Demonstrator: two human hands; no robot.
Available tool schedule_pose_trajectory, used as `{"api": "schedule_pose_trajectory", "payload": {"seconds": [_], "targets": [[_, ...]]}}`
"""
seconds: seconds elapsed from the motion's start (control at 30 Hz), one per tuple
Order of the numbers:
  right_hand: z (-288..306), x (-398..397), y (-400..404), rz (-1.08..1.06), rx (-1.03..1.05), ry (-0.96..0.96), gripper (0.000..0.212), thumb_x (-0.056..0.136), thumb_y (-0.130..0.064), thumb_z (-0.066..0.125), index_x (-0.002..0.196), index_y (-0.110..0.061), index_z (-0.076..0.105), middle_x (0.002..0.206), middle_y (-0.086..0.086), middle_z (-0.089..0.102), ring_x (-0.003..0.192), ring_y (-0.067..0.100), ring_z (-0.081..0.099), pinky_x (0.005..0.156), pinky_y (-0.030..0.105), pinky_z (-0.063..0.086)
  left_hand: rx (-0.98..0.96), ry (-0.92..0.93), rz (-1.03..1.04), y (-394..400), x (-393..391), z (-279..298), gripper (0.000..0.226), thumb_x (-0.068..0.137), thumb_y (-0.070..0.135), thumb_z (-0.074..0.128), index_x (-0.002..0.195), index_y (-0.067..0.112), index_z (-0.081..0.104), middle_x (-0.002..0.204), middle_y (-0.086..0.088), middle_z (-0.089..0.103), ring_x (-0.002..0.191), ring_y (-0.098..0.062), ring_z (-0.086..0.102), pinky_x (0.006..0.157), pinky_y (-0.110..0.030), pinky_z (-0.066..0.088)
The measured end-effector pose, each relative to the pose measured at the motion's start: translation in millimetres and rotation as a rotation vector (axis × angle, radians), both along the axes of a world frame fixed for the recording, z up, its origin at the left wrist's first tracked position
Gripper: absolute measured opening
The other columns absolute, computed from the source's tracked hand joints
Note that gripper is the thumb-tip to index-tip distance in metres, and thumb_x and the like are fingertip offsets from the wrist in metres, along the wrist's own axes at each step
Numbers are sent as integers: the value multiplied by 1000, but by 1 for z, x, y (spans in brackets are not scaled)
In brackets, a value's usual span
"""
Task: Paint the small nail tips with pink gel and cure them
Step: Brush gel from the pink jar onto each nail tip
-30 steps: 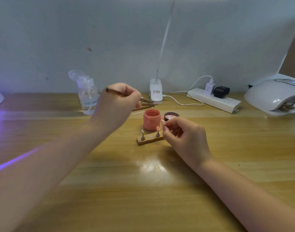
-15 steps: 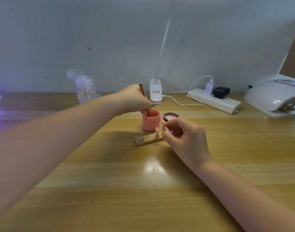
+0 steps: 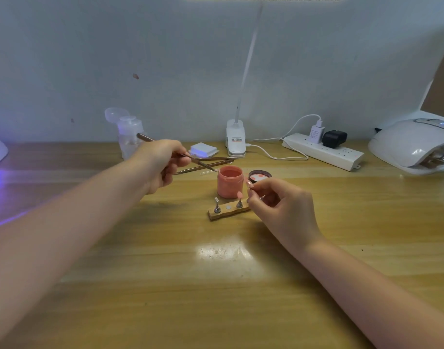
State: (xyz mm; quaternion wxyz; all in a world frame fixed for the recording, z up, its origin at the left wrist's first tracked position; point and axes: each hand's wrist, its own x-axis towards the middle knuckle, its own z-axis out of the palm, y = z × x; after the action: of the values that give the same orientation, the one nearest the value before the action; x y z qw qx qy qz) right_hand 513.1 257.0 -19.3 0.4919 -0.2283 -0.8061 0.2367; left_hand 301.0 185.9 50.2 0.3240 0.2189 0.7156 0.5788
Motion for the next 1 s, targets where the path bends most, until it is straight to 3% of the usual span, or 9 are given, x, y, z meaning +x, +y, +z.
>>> {"api": "schedule_pose_trajectory", "payload": {"seconds": [0.13, 0.23, 0.3, 0.37, 0.47, 0.6, 0.8, 0.93, 1.0], "targets": [[0, 0, 0, -1, 3, -2, 3, 80, -7, 73, 83, -10, 74, 67, -6, 65, 62, 16, 56, 59, 27, 46, 291, 159, 76, -18, 16, -10, 18, 88, 17, 59, 72, 14, 66, 52, 6, 63, 48, -4, 43, 47, -16, 35], [0, 1, 1, -1, -27, 1, 5, 81, -7, 73, 85, -10, 75, 68, -1, 68, 59, 16, 57, 61, 33, 49, 467, 537, 1, -39, 46, -28, 17, 90, 23, 58, 78, 16, 68, 62, 5, 67, 55, -4, 49, 52, -14, 39], [-1, 2, 3, -4, -51, 4, 7, 81, -7, 72, 86, -11, 75, 68, 2, 69, 59, 17, 59, 64, 38, 51, 535, 696, -75, -51, 67, -39, 13, 89, 25, 57, 81, 21, 66, 71, 3, 67, 57, -2, 50, 52, -11, 37], [-1, 2, 3, -1, -56, 0, 6, 82, -7, 73, 87, -10, 75, 69, 3, 70, 61, 20, 61, 65, 41, 51, 557, 780, -138, -56, 81, -46, 10, 90, 22, 57, 86, 29, 64, 78, 12, 67, 64, 2, 57, 57, -5, 38], [-1, 2, 3, 5, -61, 4, 6, 82, -8, 73, 87, -9, 75, 70, 3, 70, 62, 21, 63, 67, 43, 52, 506, 913, -155, -60, 86, -49, 18, 88, 24, 59, 91, 42, 59, 86, 30, 63, 82, 2, 58, 70, -6, 38], [-2, 3, 4, 1, -59, -5, 6, 82, -9, 73, 88, -10, 75, 71, 3, 70, 64, 20, 63, 68, 44, 52, 505, 968, -172, -60, 85, -54, 22, 87, 23, 60, 93, 44, 58, 84, 31, 62, 80, 0, 56, 72, -10, 39], [-1, 2, 4, -2, -25, -19, 5, 82, -10, 73, 87, -9, 75, 70, 1, 69, 63, 17, 61, 66, 39, 51, 549, 945, -190, -65, 83, -56, 11, 84, 31, 53, 85, 33, 64, 75, 10, 64, 75, -7, 57, 68, -15, 42], [-2, 2, 5, -22, 15, -11, 3, 81, -10, 74, 85, -10, 74, 68, -1, 68, 60, 14, 58, 64, 35, 50, 537, 904, -168, -63, 85, -53, 9, 89, 32, 56, 91, 36, 64, 82, 23, 67, 81, -4, 61, 69, -11, 42], [-3, 2, 5, -26, 39, -12, 4, 81, -10, 75, 86, -10, 74, 70, -1, 68, 61, 14, 58, 64, 34, 50, 513, 897, -170, -62, 85, -54, 11, 88, 27, 59, 91, 37, 64, 80, 21, 67, 81, -3, 60, 70, -12, 41]]}}
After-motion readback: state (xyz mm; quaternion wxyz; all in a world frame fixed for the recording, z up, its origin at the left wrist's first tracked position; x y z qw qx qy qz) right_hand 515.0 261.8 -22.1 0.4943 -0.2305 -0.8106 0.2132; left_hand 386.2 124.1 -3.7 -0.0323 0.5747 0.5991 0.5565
